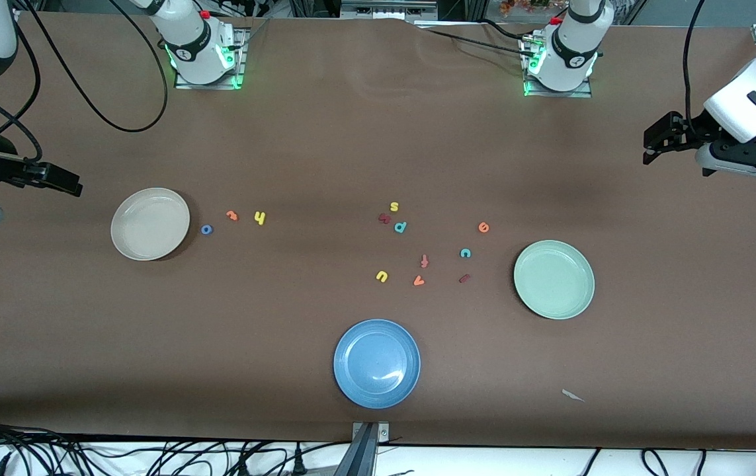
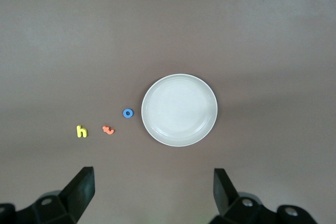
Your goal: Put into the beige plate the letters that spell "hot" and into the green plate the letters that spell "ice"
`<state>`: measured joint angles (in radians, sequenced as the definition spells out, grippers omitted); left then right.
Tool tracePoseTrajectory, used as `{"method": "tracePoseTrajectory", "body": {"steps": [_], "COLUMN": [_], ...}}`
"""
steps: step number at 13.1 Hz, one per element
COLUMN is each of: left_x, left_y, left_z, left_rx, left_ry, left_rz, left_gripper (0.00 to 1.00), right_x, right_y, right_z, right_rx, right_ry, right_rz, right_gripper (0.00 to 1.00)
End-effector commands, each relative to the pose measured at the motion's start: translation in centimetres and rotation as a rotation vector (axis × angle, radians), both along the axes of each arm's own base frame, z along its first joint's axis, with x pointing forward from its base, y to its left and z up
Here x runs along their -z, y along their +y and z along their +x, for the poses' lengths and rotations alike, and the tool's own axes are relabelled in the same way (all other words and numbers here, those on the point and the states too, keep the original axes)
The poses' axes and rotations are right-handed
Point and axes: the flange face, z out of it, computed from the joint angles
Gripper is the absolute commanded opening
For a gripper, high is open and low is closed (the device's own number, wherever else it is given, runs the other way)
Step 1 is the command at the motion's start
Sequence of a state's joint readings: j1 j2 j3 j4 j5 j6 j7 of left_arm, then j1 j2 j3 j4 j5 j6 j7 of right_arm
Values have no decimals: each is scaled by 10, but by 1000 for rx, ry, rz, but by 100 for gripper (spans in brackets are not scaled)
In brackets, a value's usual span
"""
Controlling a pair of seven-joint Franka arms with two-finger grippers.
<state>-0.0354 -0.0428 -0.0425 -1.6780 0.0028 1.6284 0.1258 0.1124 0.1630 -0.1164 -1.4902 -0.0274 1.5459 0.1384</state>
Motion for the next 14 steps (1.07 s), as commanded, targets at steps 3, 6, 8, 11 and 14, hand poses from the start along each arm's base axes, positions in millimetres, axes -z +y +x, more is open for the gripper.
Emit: {"method": "tracePoseTrajectory", "body": {"steps": [3,6,8,11,14], "left_x": [-6,-5,-5,-5,-5], "left_y": [0,1,0,0,0], "left_z": [-4,-4,-4,-4,-4], "left_rx": [23,22,23,22,23], "left_ry": [0,3,3,3,3], "left_rz": [36,36,36,36,36], "left_gripper": [100,100,100,100,100], "right_x": [-5,-7,-8,-7,-6], "right_y": [3,15,19,20,19], "right_z": [-4,-3,-3,-5,-4], "right_rx": [-16,-29,-37,-40,-39], "right_ry": [-5,-13,-17,-3,-6], "right_rz": [1,0,-7,-8,-12], "right_gripper": [100,100,100,100,100]}}
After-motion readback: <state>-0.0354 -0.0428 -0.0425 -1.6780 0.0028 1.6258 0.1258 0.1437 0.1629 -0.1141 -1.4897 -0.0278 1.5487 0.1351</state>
